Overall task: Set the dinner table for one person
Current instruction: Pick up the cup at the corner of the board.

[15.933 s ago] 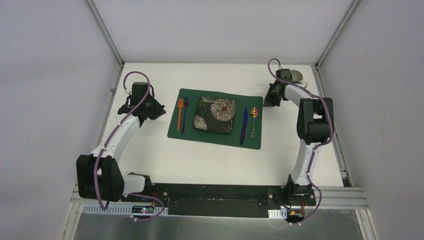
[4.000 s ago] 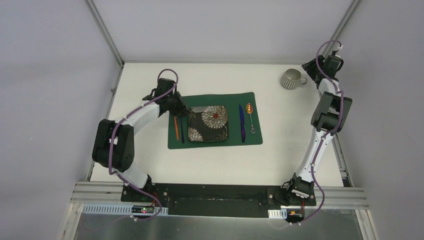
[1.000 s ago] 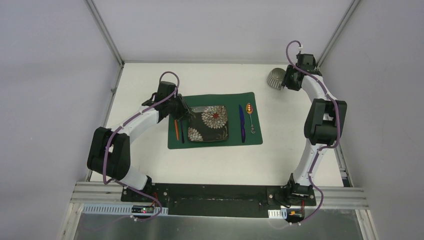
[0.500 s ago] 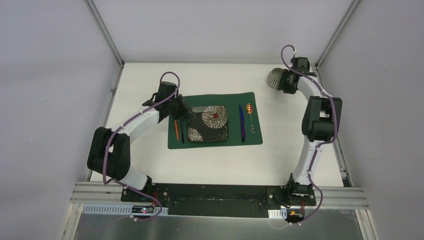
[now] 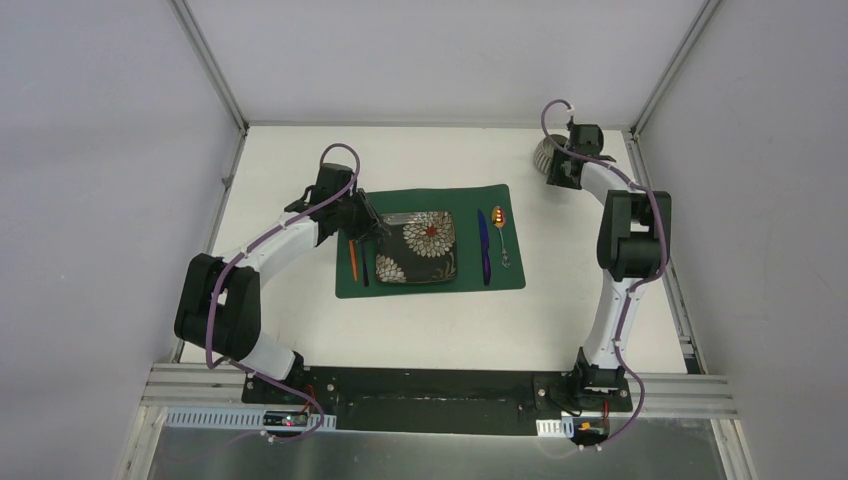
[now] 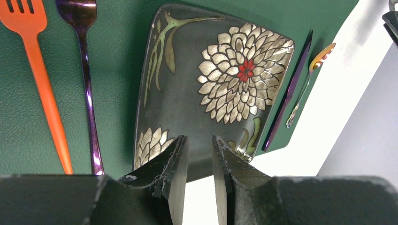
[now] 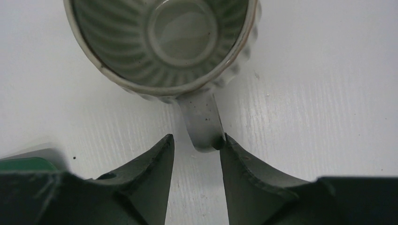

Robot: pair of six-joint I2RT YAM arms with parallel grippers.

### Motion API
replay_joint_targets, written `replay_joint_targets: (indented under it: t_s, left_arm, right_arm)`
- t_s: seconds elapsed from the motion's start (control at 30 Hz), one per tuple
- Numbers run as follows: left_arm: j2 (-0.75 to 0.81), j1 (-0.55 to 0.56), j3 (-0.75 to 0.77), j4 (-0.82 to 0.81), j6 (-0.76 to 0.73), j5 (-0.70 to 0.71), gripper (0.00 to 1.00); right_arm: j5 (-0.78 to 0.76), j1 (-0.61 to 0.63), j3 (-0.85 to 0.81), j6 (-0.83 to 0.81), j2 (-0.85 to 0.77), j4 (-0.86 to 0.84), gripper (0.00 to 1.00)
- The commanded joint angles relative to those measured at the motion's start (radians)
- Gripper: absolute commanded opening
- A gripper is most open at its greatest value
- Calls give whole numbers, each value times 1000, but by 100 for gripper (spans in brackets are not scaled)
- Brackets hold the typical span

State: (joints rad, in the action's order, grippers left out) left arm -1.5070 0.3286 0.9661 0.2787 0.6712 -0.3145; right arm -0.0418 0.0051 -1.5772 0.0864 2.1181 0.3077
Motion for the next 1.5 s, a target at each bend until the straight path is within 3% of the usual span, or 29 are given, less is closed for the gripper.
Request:
replay_joint_targets:
  t_s: [0.0,0.37,1.17,1.33,1.47]
  left_arm:
    - [-7,9,15,-13,-2,22,26]
    - [-16,9,16,-15,-4,22,26]
    - [-38,16,32,-13,-2,20,26]
    - [-44,19,38,-14,-1,18,25]
    - [-44,20,38,-13,-2,19,25]
  right_arm:
    - [-56,13,39,-31,-15,-152,44]
    - [-94,13,133,-16,-45,-330,42]
    - [-40,-2,124,-12,-133,-376,42]
    - [-28,-2,117,-7,-133,-375,29]
    - [-6,-2,106,6,-118,-353,4]
